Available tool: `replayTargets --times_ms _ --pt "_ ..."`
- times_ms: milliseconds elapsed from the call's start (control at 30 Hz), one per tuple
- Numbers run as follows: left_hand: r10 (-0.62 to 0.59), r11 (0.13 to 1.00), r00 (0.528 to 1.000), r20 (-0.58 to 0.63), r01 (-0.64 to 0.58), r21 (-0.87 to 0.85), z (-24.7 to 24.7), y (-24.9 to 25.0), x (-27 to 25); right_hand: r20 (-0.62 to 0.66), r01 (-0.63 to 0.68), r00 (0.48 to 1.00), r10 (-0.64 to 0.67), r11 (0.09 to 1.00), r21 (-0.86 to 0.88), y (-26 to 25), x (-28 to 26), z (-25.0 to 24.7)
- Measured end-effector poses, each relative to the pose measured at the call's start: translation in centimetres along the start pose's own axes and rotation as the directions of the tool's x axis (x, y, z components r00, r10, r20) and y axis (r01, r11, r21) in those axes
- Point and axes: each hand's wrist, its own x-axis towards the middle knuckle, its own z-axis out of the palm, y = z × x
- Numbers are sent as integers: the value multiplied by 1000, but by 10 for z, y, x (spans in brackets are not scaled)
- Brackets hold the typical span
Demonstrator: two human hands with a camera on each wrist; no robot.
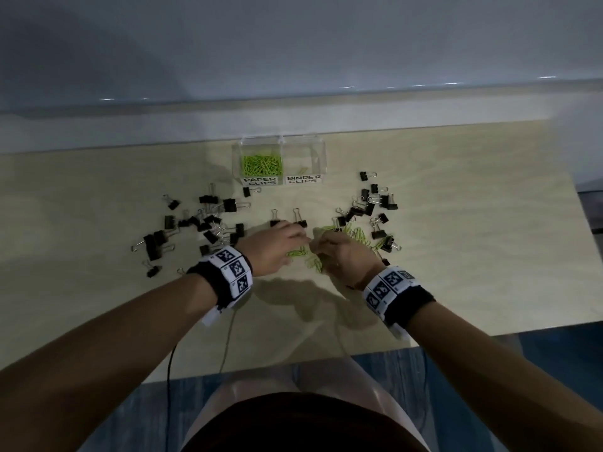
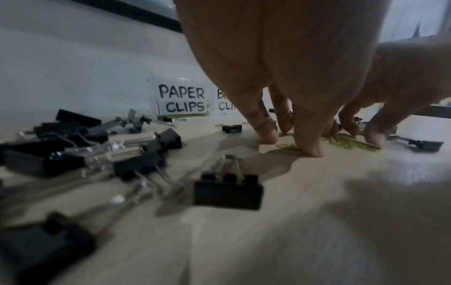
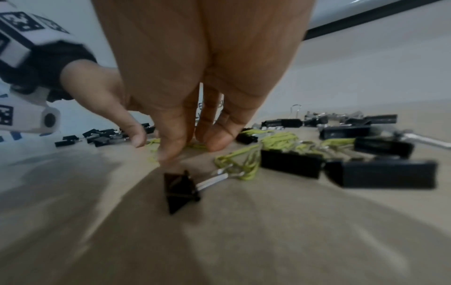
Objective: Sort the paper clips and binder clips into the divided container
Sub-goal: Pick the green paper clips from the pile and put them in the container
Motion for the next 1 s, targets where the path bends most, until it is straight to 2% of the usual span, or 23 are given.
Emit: replayTargets --times_ms 233,367,500,700,767,867,1000 --pt "-148 986 973 -176 131 -104 15 15 6 -144 -13 989 21 998 53 -17 9 8" --pt "-287 952 933 -215 254 -172 26 25 5 -86 -107 990 114 991 80 -23 12 10" --pt "-363 932 909 -204 351 -97 34 35 5 -75 -199 975 209 972 126 -23 17 16" --pt "-382 922 894 -234 386 -30 38 42 6 -157 -308 934 322 945 108 -28 17 30" --pt "-370 927 897 -243 372 -38 38 40 5 -218 -289 926 308 950 117 -32 13 28" --pt "-357 934 898 -256 349 -74 37 38 3 -348 -174 917 193 981 85 -38 5 27" --pt "-354 935 892 -281 333 -120 39 37 1 -292 -172 945 149 983 -56 -38 0 34"
